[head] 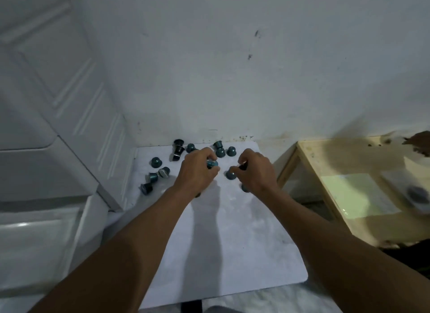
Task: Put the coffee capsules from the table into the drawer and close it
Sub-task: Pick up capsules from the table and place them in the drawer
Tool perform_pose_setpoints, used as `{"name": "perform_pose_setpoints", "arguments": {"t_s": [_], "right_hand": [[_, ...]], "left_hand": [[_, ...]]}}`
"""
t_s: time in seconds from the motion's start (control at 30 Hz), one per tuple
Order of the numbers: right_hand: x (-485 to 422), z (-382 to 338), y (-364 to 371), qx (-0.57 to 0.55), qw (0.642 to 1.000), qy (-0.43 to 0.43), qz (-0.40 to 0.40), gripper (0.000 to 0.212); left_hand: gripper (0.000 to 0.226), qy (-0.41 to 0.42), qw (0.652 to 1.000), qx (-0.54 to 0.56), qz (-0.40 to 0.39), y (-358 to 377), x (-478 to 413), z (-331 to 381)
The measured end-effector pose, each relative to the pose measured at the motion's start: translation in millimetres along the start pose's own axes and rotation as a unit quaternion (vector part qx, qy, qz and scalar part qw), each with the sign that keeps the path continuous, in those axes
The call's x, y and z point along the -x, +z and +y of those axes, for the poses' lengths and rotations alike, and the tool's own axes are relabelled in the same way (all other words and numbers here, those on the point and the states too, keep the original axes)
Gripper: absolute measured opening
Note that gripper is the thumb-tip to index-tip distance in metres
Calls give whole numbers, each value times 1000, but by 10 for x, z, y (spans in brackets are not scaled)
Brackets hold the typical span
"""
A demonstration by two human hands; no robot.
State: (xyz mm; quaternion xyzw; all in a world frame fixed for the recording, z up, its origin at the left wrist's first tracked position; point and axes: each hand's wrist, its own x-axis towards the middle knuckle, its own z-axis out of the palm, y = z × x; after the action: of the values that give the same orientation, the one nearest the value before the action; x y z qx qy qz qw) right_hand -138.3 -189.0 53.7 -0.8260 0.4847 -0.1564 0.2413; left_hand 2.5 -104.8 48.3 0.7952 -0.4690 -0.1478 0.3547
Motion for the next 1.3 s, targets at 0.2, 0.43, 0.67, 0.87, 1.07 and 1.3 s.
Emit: {"name": "perform_pose_setpoints", "arguments": {"t_s": [0.2, 0.43, 0.67, 0.87, 1.07, 1.3], "right_hand": [[282, -97, -313, -103, 991, -82, 22, 27], [768, -440, -437, -169, 969, -177, -36, 32], [1115, -1038, -280, -240, 936, -238, -99, 46], [1427, -1644, 17, -239, 913, -301, -133, 46], [1807, -2318, 504, -215, 907, -338, -130, 44], [2249, -2976, 1157, -173, 929, -301, -127, 48]], "left_hand": [[52, -81, 991, 62, 92, -223, 470, 335], [48, -136, 962, 98, 214, -600, 1300, 386], [44, -156, 943, 68, 285, -1213, 1943, 279], [49, -163, 933, 56, 315, -1713, 2390, 29], [45, -174, 929, 51, 323, -2253, 2757, -509], [47, -177, 948, 11, 263, -2862, 3000, -1341]]}}
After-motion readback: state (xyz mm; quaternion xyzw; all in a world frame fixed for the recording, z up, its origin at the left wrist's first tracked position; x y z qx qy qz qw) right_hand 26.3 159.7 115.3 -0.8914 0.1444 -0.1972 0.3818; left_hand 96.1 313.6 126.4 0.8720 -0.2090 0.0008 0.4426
